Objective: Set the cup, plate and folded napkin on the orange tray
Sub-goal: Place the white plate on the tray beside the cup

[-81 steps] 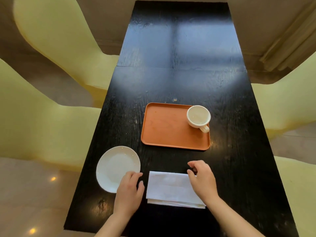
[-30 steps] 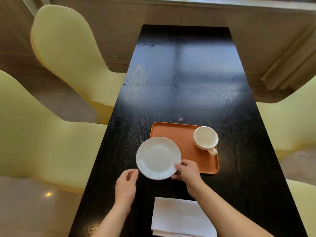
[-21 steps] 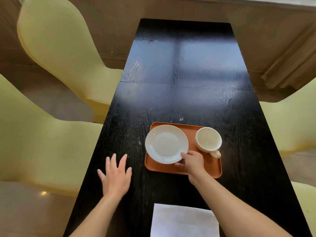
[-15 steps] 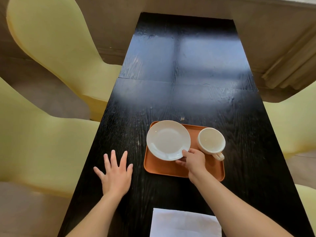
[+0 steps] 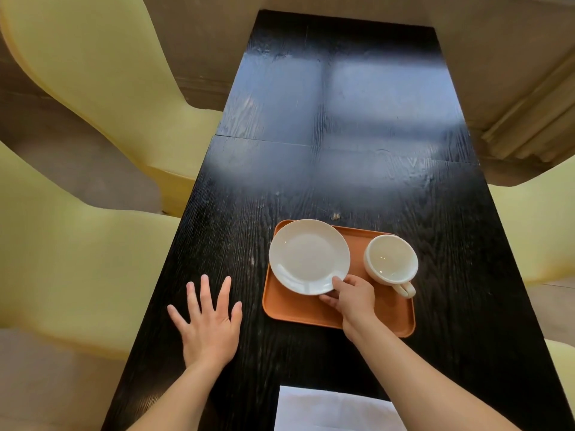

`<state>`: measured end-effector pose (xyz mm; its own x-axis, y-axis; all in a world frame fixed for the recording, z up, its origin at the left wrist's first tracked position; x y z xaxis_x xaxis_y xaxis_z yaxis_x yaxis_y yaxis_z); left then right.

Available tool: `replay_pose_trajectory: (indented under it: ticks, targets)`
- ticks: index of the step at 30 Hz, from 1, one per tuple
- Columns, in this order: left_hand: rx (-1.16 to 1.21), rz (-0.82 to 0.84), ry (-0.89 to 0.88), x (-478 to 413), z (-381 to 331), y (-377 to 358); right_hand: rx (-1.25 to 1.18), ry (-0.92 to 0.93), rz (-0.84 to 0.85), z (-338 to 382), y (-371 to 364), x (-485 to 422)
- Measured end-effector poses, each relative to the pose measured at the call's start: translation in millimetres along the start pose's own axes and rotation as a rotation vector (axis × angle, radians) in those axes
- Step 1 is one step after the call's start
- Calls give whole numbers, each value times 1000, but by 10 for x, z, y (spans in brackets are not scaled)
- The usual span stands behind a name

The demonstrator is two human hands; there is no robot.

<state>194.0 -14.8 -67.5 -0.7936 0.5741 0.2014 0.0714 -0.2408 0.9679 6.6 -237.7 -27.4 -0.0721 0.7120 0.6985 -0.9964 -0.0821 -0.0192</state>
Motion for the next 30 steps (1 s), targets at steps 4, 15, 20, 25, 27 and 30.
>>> replay_pose_trajectory:
  ticks: [4, 15, 20, 25, 27, 30]
  targets:
    - [9, -6, 2, -1, -3, -14, 67, 35, 7, 2, 20, -20]
    - [20, 28, -8, -16, 9, -27, 170, 269, -34, 14, 386, 289]
    - [120, 133, -32, -10, 25, 129, 252, 336, 31, -134, 886, 558]
    - [307, 118, -46, 490, -160, 408, 592, 444, -1, -208, 1348, 833]
    - [324, 118, -89, 799, -271, 449, 726, 506, 14, -203, 1446, 944]
    - [307, 177, -129, 1210, -397, 449, 892, 559, 50, -265, 1589, 1108]
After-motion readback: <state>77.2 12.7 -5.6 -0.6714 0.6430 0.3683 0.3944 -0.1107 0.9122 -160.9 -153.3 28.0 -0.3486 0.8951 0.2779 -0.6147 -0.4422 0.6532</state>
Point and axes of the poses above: each hand's wrist, its own x-axis away from the middle knuckle, its own y-axis out of the back of the hand, z = x × y, the point moved 5 cm from there along -x, towards the middle knuckle, and after that the axes turned 14 degrees about -x, right-handed, at the moved point
